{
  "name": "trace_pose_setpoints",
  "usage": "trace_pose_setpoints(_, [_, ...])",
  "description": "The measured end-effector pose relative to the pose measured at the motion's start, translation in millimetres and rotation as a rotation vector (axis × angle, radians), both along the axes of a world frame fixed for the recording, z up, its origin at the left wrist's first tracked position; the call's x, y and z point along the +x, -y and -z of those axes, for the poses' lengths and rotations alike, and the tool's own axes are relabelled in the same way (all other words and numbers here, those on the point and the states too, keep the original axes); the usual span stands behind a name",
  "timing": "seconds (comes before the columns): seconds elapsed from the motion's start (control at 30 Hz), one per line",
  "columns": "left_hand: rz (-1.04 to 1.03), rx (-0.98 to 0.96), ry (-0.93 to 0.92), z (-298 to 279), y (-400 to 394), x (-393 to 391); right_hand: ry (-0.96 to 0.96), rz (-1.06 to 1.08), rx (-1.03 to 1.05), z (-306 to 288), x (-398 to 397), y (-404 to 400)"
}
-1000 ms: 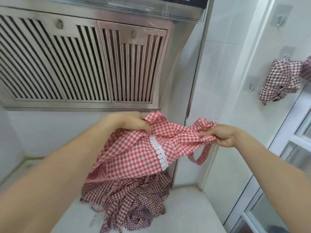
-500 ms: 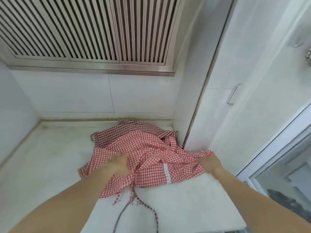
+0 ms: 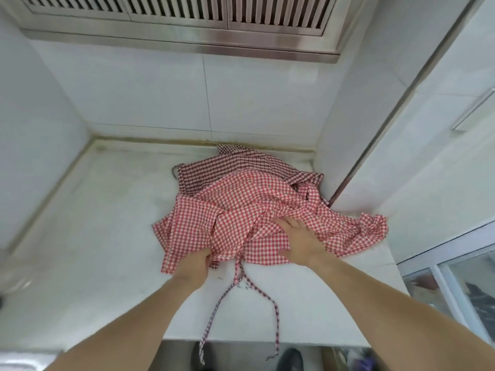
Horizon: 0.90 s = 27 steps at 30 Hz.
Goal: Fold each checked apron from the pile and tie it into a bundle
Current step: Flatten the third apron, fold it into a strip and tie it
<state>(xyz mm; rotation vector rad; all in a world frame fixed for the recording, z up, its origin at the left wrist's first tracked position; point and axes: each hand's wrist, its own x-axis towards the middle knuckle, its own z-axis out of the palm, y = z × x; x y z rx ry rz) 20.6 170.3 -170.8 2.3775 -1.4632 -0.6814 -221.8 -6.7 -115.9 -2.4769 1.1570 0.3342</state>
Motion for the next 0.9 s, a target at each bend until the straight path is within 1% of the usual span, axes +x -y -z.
trace_pose_setpoints(0.07, [-0.011, 0.020, -0.043, -6, 0, 12, -0.024, -0.011, -0.018, 5, 4, 5])
trace_pose_setpoints(0.13, [-0.028, 0.016, -0.110, -14, -1, 24, -0.008, -0.025, -0.033, 7, 6, 9])
trace_pose_setpoints(0.17, [-0.042, 0.011, -0.151, -19, 0, 31, -0.026, -0.053, -0.051, 6, 7, 9])
trace_pose_setpoints(0.27, [-0.082, -0.043, -0.177, -35, 4, 54, -0.106, -0.185, -0.150, -2, 9, 9])
trace_pose_setpoints(0.33, [-0.057, -0.048, -0.208, -52, 11, 73, -0.094, -0.172, -0.082, -13, 10, 11])
trace_pose_setpoints(0.4, [0.028, 0.016, -0.253, -74, 18, 91, -0.076, -0.067, 0.071, -29, 8, 15])
trace_pose_setpoints(0.47, [0.147, 0.110, -0.230, -92, 25, 110, -0.057, 0.003, 0.130, -50, 3, 22])
trace_pose_setpoints(0.53, [0.198, 0.118, -0.162, -101, 33, 129, -0.014, 0.076, 0.145, -67, -6, 29])
trace_pose_setpoints(0.63, [0.166, -0.002, -0.001, -117, 44, 142, 0.074, 0.143, 0.165, -93, -17, 40])
trace_pose_setpoints(0.7, [0.132, -0.123, 0.022, -132, 51, 141, 0.162, 0.193, 0.185, -107, -24, 46])
trace_pose_setpoints(0.73, [0.125, -0.175, 0.003, -143, 54, 139, 0.169, 0.198, 0.190, -119, -27, 47])
trace_pose_setpoints(0.77, [0.127, -0.200, -0.045, -151, 56, 138, 0.131, 0.184, 0.186, -129, -30, 48])
trace_pose_setpoints(0.8, [0.147, -0.185, -0.107, -163, 59, 138, 0.052, 0.159, 0.148, -141, -33, 53])
trace_pose_setpoints(0.87, [0.236, -0.018, -0.218, -186, 62, 139, -0.195, 0.100, 0.070, -166, -36, 56])
trace_pose_setpoints(0.9, [0.300, 0.096, -0.228, -198, 61, 139, -0.312, 0.110, 0.047, -176, -37, 56])
